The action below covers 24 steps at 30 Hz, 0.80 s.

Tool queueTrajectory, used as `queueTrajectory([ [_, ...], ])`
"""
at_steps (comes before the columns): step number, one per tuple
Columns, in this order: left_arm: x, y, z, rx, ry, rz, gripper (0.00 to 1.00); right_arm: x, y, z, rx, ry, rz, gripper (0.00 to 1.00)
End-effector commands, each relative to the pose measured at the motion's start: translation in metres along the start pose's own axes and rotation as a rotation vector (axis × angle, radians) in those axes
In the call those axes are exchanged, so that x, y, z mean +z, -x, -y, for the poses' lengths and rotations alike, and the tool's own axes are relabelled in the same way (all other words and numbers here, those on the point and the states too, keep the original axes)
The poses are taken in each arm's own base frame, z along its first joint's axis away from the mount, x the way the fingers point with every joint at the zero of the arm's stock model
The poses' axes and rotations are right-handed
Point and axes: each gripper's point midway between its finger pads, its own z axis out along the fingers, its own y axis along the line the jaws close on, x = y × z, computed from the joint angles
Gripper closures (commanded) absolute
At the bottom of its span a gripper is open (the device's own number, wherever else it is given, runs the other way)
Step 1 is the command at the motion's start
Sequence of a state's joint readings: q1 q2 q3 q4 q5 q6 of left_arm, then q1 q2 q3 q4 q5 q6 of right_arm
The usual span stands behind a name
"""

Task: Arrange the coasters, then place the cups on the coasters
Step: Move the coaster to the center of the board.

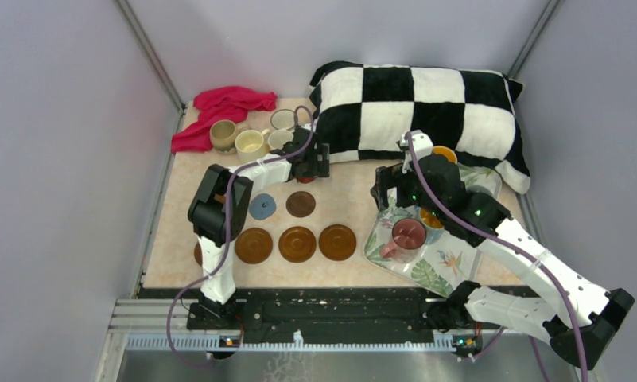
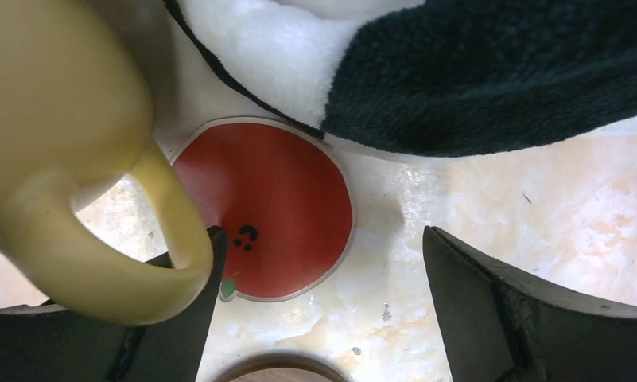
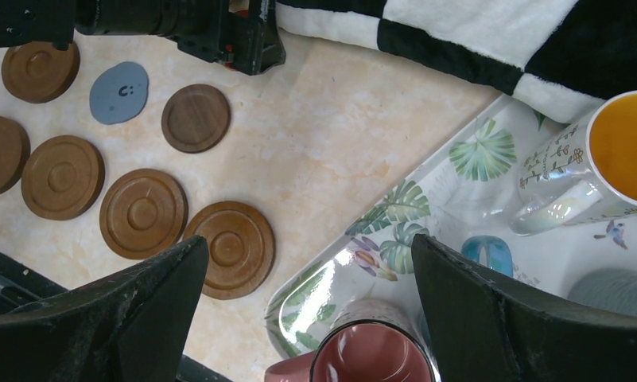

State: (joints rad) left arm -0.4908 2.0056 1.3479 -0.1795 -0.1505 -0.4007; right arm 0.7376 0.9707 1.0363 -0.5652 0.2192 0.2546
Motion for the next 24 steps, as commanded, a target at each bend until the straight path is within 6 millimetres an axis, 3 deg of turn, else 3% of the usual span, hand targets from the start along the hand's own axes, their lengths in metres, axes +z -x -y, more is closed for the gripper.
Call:
queueTrajectory([
  [1,0.004,0.015,0.015,-0.002,-0.058,0.034,0.02,-0.005,0.022,-0.003,0.014,0.004,0.07,0.01],
  [16,-0.008,-0.036,0.042,-0.002,-0.117,-0.044,0.02,-0.004,0.022,-0.002,0.013,0.002,0.069,0.01],
  [24,-0.018,-0.04,0.046,0.004,-0.119,-0.033,0.02,-0.005,0.022,-0.003,0.013,0.006,0.07,0.01],
])
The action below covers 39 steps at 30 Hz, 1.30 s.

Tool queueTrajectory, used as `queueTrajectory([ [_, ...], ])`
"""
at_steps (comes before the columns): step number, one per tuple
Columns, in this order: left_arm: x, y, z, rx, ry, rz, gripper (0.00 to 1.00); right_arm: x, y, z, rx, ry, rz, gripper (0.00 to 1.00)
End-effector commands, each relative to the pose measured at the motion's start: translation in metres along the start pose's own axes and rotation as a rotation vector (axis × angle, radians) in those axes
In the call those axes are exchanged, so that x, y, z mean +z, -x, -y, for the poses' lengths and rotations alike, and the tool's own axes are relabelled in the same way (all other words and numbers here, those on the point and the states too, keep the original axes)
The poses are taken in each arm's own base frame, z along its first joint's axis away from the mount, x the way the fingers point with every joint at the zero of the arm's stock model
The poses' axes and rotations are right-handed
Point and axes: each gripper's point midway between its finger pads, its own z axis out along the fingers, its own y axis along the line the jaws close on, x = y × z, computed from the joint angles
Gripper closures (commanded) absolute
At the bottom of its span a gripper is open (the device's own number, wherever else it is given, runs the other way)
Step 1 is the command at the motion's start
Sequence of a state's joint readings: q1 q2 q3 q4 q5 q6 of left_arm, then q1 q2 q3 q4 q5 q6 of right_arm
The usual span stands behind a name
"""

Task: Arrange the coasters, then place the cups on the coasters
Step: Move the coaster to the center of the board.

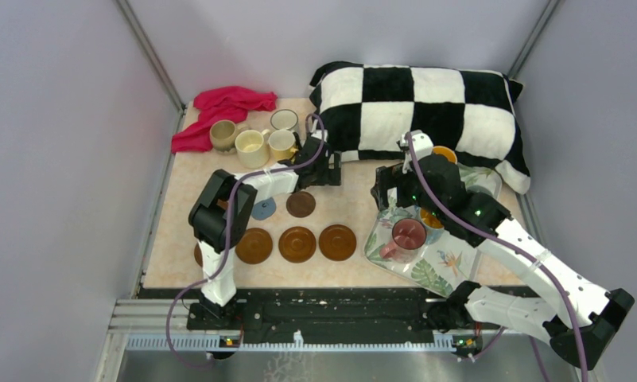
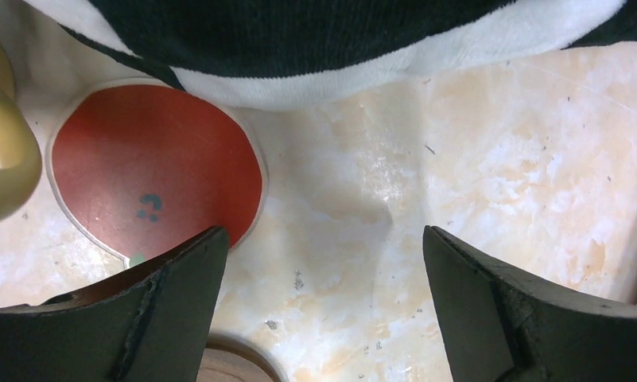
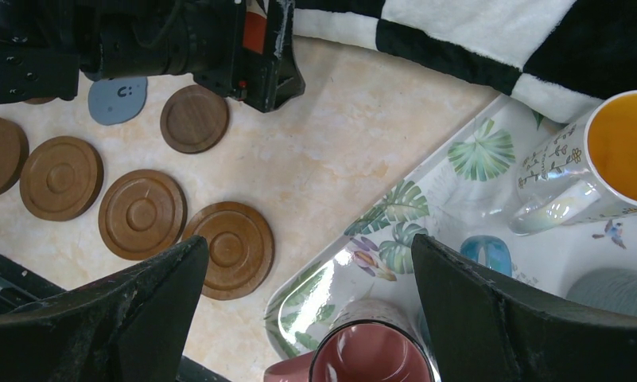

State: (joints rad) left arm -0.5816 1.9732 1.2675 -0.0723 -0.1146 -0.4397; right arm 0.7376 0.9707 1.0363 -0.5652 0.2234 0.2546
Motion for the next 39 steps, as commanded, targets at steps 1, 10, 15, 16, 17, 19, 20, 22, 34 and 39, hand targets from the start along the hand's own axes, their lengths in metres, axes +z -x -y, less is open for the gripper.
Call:
queueTrajectory([
  [1,-0.01,-0.016,-0.002,-0.014,0.008,-0.041,0.01,-0.005,0.022,-0.004,0.014,0.01,0.069,0.01],
  [10,-0.02,0.039,-0.022,0.057,0.144,0.105,0.01,-0.005,0.022,-0.003,0.013,0.004,0.07,0.01],
  [15,-0.017,0.046,-0.037,0.102,0.21,0.14,0.01,-0.005,0.022,-0.002,0.012,-0.001,0.071,0.01],
  [16,-0.017,0.047,-0.039,0.105,0.222,0.15,0.01,-0.005,0.022,-0.002,0.012,-0.001,0.07,0.01],
  [17,-0.017,0.048,-0.041,0.107,0.23,0.159,0.01,-0.005,0.022,-0.002,0.013,-0.001,0.07,0.01],
  [19,-0.016,0.049,-0.047,0.102,0.253,0.168,0.01,-0.005,0.022,-0.002,0.012,-0.001,0.07,0.01],
  [20,-0.015,0.05,-0.051,0.094,0.266,0.17,0.01,-0.005,0.022,-0.002,0.012,-0.002,0.072,0.01],
  [22,-0.013,0.048,-0.055,0.083,0.277,0.165,0.01,-0.005,0.022,-0.002,0.011,0.0,0.071,0.01],
  [34,0.007,0.032,-0.062,-0.022,0.253,0.115,0.01,-0.004,0.021,-0.003,0.011,0.003,0.068,0.01],
  [39,0.014,0.027,-0.062,-0.033,0.251,0.1,0.01,-0.004,0.022,-0.003,0.012,0.003,0.07,0.01],
])
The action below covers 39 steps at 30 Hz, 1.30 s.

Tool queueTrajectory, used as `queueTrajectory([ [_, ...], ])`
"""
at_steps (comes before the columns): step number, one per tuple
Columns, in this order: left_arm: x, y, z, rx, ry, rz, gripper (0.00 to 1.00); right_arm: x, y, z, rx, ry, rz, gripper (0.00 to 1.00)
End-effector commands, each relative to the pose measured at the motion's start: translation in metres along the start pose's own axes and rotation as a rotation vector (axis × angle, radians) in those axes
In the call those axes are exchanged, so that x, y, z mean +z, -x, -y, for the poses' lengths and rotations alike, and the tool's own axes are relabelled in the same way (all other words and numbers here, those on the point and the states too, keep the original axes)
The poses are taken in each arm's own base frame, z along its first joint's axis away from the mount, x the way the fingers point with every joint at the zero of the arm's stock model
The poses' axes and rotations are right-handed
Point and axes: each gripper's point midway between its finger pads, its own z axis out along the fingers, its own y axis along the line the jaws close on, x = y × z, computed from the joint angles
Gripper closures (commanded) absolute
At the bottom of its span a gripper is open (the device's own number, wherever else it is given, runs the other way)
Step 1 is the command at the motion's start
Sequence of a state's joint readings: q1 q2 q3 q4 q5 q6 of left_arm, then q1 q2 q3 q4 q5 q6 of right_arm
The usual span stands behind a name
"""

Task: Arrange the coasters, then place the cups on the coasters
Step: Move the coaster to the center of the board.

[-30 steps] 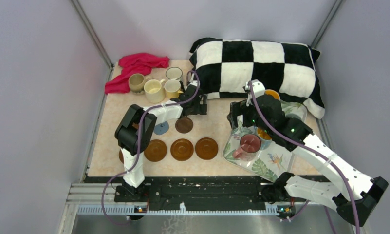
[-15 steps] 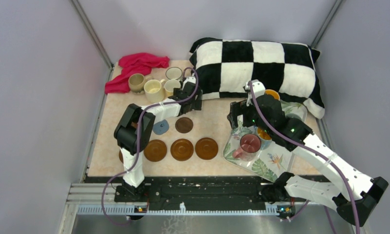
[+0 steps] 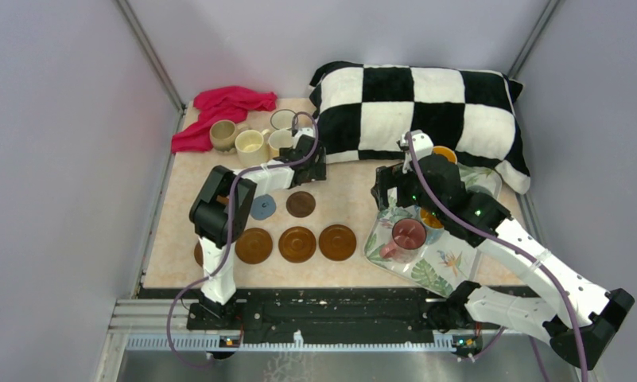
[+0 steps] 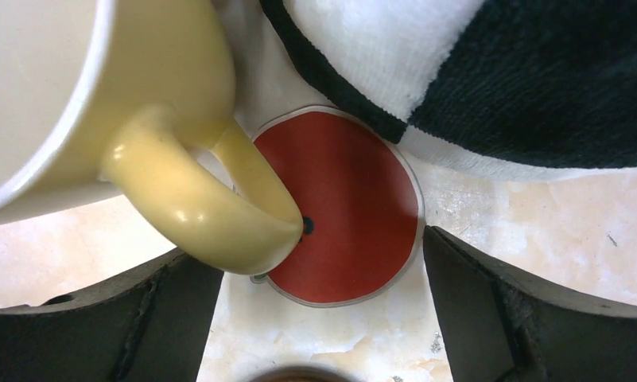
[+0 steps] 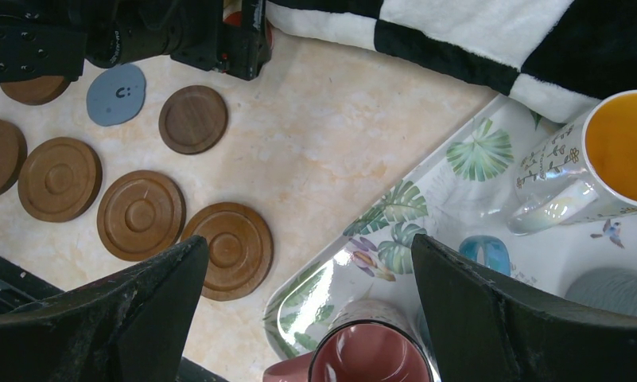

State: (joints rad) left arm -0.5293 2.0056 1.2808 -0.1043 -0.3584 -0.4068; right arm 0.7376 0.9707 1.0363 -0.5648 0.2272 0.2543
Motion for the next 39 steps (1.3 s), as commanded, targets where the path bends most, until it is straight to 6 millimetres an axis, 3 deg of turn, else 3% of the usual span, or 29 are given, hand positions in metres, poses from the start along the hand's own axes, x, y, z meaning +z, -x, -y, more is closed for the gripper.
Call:
queueTrajectory([
  [1,0.007,0.011,0.009,-0.048,-0.026,0.028,0.01,-0.004,0.021,-0.003,0.012,0.006,0.069,0.01],
  [17,0.02,-0.005,0.003,-0.059,0.037,-0.023,0.02,-0.003,0.02,-0.002,0.01,0.001,0.064,0.01],
  [23,0.015,-0.015,0.003,-0.047,0.032,-0.039,0.03,-0.003,0.02,-0.003,0.011,0.002,0.065,0.01],
  [32,0.011,-0.03,0.005,-0.013,0.025,-0.058,0.15,-0.002,0.02,-0.003,0.01,0.003,0.061,0.01],
  [39,0.002,-0.039,0.02,0.02,-0.001,-0.065,0.16,-0.002,0.021,-0.004,0.013,0.009,0.061,0.01],
])
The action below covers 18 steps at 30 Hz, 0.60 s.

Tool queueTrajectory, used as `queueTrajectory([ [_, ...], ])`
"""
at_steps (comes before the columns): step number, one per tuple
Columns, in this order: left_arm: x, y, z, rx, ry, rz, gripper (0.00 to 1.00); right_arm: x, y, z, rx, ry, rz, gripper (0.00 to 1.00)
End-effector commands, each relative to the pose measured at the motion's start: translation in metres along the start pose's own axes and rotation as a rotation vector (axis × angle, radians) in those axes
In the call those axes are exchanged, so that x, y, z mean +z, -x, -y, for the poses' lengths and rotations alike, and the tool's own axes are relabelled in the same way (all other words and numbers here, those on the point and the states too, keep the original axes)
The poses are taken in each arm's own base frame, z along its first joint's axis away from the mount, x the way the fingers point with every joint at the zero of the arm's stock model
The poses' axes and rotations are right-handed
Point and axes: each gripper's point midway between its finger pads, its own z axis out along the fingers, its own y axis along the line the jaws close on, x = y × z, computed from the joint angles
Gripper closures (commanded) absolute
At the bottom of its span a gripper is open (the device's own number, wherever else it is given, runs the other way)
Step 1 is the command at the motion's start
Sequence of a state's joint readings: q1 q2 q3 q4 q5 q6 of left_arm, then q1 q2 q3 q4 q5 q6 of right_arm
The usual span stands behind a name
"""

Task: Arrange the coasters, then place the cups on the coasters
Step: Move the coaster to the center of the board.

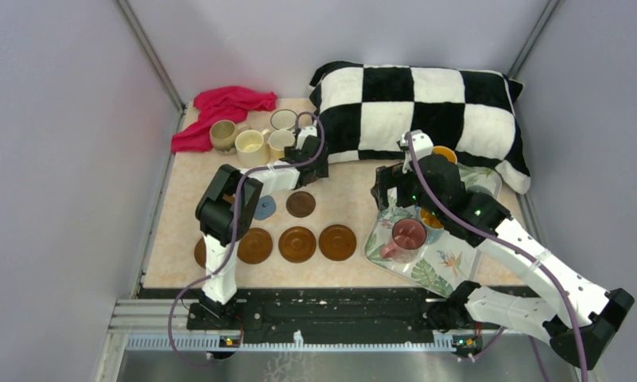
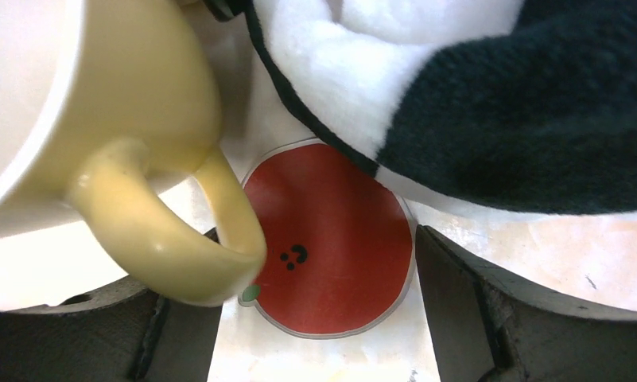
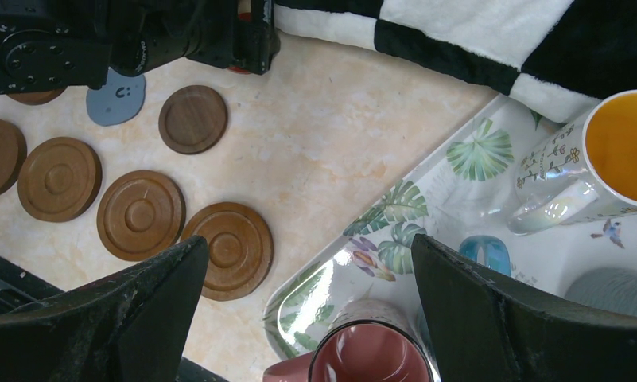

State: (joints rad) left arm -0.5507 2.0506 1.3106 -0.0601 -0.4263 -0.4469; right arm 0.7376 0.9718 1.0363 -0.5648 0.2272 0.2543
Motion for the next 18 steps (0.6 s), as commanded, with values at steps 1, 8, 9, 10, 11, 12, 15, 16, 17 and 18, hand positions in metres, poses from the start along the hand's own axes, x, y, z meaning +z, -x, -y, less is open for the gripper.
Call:
queueTrajectory([
  [1,-0.013,-0.047,0.012,0.062,-0.041,-0.12,0.16,-0.003,0.022,-0.005,0.014,0.01,0.064,0.01],
  [8,-0.024,-0.059,0.031,0.092,-0.079,-0.132,0.16,-0.003,0.022,-0.006,0.018,0.014,0.061,0.01],
  [9,-0.026,-0.06,0.033,0.096,-0.085,-0.134,0.16,-0.003,0.023,-0.006,0.018,0.014,0.061,0.01],
  [10,-0.029,-0.063,0.038,0.103,-0.095,-0.135,0.16,-0.004,0.023,-0.006,0.019,0.014,0.061,0.01],
  [11,-0.03,-0.065,0.041,0.11,-0.103,-0.138,0.16,-0.004,0.024,-0.006,0.02,0.014,0.064,0.01],
  [12,-0.033,-0.067,0.044,0.118,-0.111,-0.14,0.16,-0.004,0.025,-0.006,0.021,0.014,0.064,0.01],
  [15,-0.04,-0.073,0.055,0.145,-0.133,-0.148,0.16,-0.005,0.026,-0.007,0.025,0.017,0.062,0.01],
  [16,-0.042,-0.074,0.058,0.152,-0.14,-0.15,0.15,-0.006,0.026,-0.007,0.027,0.017,0.061,0.01],
  [17,-0.045,-0.076,0.062,0.159,-0.148,-0.151,0.15,-0.006,0.027,-0.007,0.03,0.019,0.062,0.01],
  [18,-0.048,-0.079,0.064,0.164,-0.154,-0.157,0.15,-0.007,0.028,-0.008,0.033,0.02,0.062,0.01],
])
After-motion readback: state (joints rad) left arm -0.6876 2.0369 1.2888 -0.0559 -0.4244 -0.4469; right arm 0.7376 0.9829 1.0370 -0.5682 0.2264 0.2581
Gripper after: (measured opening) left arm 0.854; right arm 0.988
